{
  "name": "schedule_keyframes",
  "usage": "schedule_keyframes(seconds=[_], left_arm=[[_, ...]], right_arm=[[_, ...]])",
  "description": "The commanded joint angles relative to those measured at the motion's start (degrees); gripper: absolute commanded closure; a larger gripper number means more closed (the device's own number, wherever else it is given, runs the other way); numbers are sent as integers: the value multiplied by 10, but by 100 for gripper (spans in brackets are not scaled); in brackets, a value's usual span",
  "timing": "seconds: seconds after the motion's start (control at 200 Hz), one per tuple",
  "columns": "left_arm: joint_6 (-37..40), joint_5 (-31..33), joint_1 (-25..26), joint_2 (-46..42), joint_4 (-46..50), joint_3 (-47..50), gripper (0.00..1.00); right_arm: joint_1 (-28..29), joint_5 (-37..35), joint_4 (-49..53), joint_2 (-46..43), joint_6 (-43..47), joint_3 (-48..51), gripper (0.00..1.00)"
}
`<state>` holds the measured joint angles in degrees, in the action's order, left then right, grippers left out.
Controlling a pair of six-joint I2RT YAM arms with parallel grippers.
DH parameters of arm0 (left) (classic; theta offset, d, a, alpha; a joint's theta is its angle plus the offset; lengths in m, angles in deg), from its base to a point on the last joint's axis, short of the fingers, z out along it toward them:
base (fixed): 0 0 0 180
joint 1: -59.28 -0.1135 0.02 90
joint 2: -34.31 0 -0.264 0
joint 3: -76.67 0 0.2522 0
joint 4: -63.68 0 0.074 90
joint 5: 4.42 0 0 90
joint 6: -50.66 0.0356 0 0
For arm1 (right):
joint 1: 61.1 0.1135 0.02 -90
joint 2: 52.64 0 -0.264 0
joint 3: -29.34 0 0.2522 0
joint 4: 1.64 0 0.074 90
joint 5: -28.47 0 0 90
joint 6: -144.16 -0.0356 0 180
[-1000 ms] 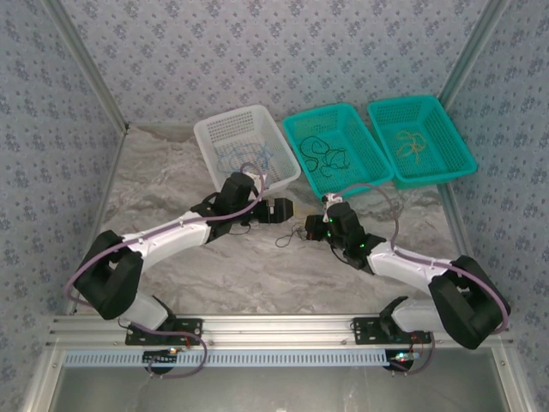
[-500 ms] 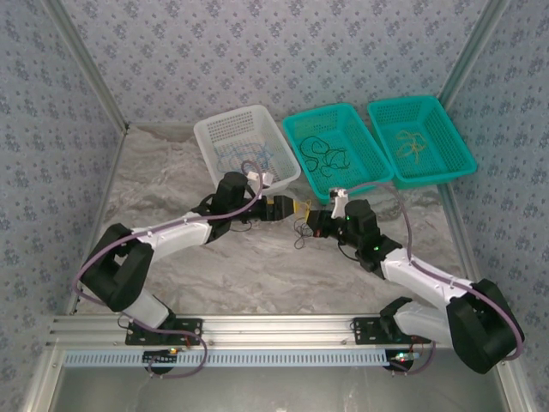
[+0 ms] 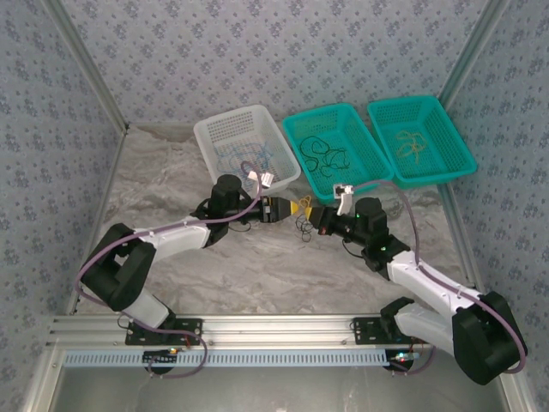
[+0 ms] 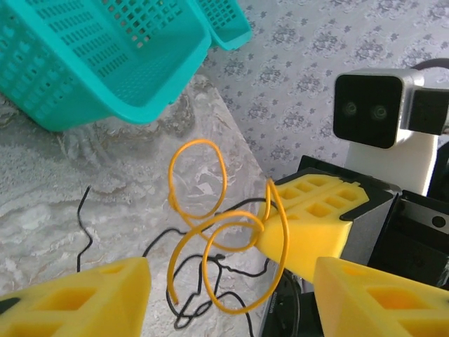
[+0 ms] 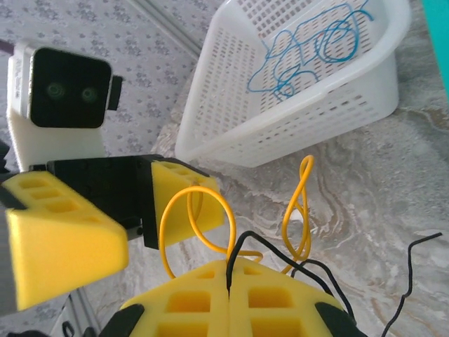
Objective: Untangle the cables
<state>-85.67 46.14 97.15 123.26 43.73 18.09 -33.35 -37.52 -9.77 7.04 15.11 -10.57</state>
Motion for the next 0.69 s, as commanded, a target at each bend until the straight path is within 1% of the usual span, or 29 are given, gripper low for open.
schedule_keyframes(seconds=[0.0,0.115,0.26,0.425,0.465,0.525,0.69], left_arm=[[1,-24,-4,-2,-50,-7,44],[3,-27,-3,2,-55,-11,56],[5,-35,-3,0,-66,-9,65],[10,-31,-3,-1,-52,-11,79],[12,-30,-3,1,-40,-15,85],[12,-29,-4,3,-27,-22,100],[18,-8,-4,3,-1,-29,100]], right_arm=[[-3,45,-23,-7,-9,-20,100],[-3,51,-23,-9,-13,-22,100],[-3,47,-22,-13,-15,-22,100],[-4,47,-12,-14,-13,-26,100],[-4,45,-8,-14,-13,-26,100],[-4,40,-6,-15,-12,-25,100],[-5,29,-2,-15,-12,-22,100]])
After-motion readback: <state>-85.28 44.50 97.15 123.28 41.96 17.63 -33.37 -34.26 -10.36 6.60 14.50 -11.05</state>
